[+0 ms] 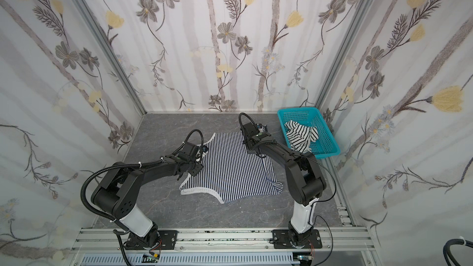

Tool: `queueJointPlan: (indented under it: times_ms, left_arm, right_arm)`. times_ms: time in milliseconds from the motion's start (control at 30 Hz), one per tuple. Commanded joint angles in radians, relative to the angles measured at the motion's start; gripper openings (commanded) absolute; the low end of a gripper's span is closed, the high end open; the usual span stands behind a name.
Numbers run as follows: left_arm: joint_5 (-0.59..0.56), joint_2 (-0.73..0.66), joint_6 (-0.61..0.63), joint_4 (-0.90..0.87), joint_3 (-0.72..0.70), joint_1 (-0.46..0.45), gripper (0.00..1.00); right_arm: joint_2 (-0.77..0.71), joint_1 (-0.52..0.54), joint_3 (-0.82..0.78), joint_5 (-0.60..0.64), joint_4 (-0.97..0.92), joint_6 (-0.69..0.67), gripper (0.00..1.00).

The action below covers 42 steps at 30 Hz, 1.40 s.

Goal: Fold and stack tank tops
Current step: Move the tank top to the center of the table, then smooth out the tank top at the center of the table.

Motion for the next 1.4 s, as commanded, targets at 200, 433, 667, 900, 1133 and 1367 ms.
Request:
queueJointPlan:
  times_ms: [200,433,667,900,1133,1367]
  left_arm:
    - [-0.033,0.003,0.105,-0.002,-0.003,0.132,0.67]
    - [-0.015,-0.001,0.125,0.0,-0.004,0.202,0.67]
    - [-0.004,0.001,0.101,0.006,-0.026,0.217,0.67]
    - [0.0,-0.018,0.084,0.011,-0.031,0.226,0.67]
    - [0.011,-0.023,0.059,0.011,-0.037,0.227,0.67]
    - [0.01,-0.02,0.057,0.011,-0.041,0.227,0.67]
  right_arm:
    - [0.136,0.005,0.083,0.037,-0.043,-0.077,0.78]
    - [0.204,0.051,0.143,-0.007,-0.046,-0.075,0.78]
    - [0.275,0.113,0.184,-0.005,-0.072,-0.053,0.78]
    - [0.255,0.115,0.109,0.056,-0.082,-0.021,0.78]
    - [0.183,0.111,0.018,0.07,-0.061,0.005,0.78]
    - [0.078,0.112,-0.048,-0.001,0.018,0.009,0.78]
